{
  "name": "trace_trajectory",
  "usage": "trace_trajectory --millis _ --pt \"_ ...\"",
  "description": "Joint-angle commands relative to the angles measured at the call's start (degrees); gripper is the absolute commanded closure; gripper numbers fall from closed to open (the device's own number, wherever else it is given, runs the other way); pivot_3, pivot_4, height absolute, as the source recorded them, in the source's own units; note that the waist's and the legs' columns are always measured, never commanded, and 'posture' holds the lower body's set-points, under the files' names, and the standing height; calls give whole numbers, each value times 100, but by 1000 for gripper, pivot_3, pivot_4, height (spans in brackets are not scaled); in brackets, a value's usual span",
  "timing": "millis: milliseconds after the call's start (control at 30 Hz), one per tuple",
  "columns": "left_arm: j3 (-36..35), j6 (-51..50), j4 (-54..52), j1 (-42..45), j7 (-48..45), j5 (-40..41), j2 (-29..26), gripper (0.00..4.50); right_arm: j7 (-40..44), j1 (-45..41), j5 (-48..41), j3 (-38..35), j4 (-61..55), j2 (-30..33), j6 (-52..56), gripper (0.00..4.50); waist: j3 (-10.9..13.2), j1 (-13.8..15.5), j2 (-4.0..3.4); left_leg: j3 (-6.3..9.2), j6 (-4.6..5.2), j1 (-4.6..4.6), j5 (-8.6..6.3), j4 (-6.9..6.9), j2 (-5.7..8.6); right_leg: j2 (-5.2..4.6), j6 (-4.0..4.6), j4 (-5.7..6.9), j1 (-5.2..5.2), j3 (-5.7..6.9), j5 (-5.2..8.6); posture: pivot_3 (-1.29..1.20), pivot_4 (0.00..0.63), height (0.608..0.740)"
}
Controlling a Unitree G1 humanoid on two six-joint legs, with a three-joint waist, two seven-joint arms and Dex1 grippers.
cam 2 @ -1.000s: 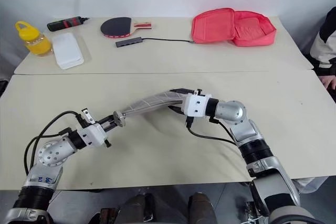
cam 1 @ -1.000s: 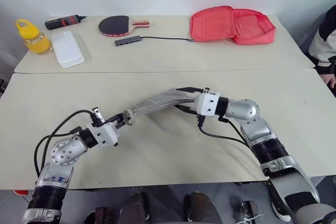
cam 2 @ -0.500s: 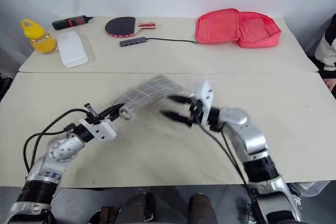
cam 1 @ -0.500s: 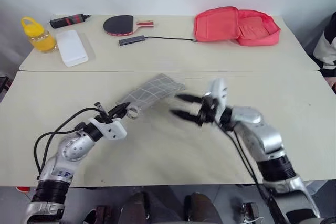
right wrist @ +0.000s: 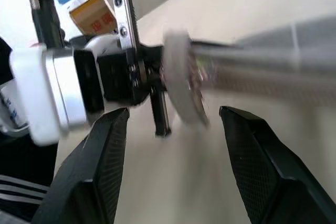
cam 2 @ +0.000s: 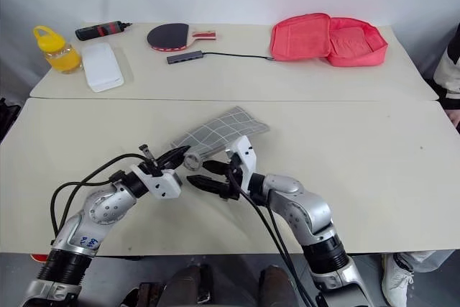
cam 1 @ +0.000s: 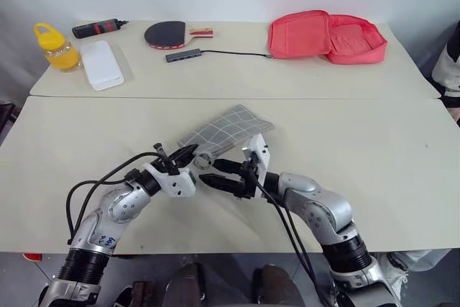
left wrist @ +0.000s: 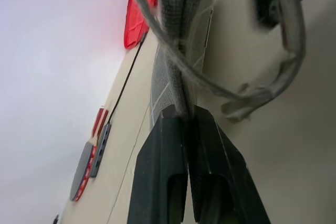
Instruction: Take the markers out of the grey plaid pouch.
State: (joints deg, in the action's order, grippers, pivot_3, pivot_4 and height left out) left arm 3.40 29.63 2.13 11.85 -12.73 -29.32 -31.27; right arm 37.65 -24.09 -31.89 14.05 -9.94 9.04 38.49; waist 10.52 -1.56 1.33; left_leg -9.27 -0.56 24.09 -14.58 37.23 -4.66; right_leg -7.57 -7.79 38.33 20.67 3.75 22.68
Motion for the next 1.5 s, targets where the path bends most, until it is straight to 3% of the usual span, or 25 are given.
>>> trace_trajectory --millis 33,167,300,333,567,833,1000,1167,1367,1500 --pt "217 -35 -141 -134 -91 34 22 4500 -44 -85 -113 -165 24 -205 -70 1808 0 0 0 0 0 0 0 -1 0 0 0 -1 0 0 0 0 150 740" --pt "244 -76 -234 -157 -101 16 0 4500 110 -82 -195 -171 14 -170 40 2852 0 1 0 0 0 3 -3 -4 1 -1 0 -5 1 0 0 0 150 740" --pt "228 -169 -287 -177 -94 95 44 4500 114 -62 -269 -238 13 -197 108 4385 0 0 0 0 0 3 -3 -6 1 -1 0 -9 1 1 0 0 150 740" --pt "216 -195 -297 -177 -93 123 53 4500 139 -36 -280 -232 -20 -169 126 4475 0 -1 0 0 0 3 -3 -6 1 -1 0 -10 0 1 0 0 150 740" --pt "49 -130 -258 -203 -263 753 -20 4500 587 95 -399 -345 -316 378 236 4475 0 -1 0 0 1 4 -3 -6 0 -1 0 -13 1 1 0 0 150 740" --pt "-246 475 286 -231 -1035 2190 -387 4500 2024 -99 -11 -191 33 1805 -186 4475 0 -17 1 -2 1 4 -3 -7 -4 2 1 -23 1 2 0 0 150 740" --pt "-370 768 630 -196 -1155 2348 -584 4500 2333 -301 -419 -510 155 1974 91 4475 0 -16 1 -2 1 4 -3 -6 -4 3 0 -26 0 3 0 0 150 740" --pt "-201 1165 736 -376 -1800 3083 -701 4500 2143 -595 192 -579 881 1977 -648 4475 0 -12 1 -2 1 4 -3 -3 -4 1 0 -27 -1 3 0 0 150 740" --pt "-299 1415 887 -486 -1990 2932 -837 4500 2280 -669 -61 -748 892 2041 -582 4475 0 -14 1 -2 0 6 -3 -9 -3 3 0 -30 1 6 0 0 150 740" --pt "-436 1374 1093 -293 -1601 2500 -836 4500 2757 -484 -626 -546 191 2371 241 4475 1 -2 0 -2 1 7 -3 -6 -2 1 0 -31 0 5 0 0 150 740"
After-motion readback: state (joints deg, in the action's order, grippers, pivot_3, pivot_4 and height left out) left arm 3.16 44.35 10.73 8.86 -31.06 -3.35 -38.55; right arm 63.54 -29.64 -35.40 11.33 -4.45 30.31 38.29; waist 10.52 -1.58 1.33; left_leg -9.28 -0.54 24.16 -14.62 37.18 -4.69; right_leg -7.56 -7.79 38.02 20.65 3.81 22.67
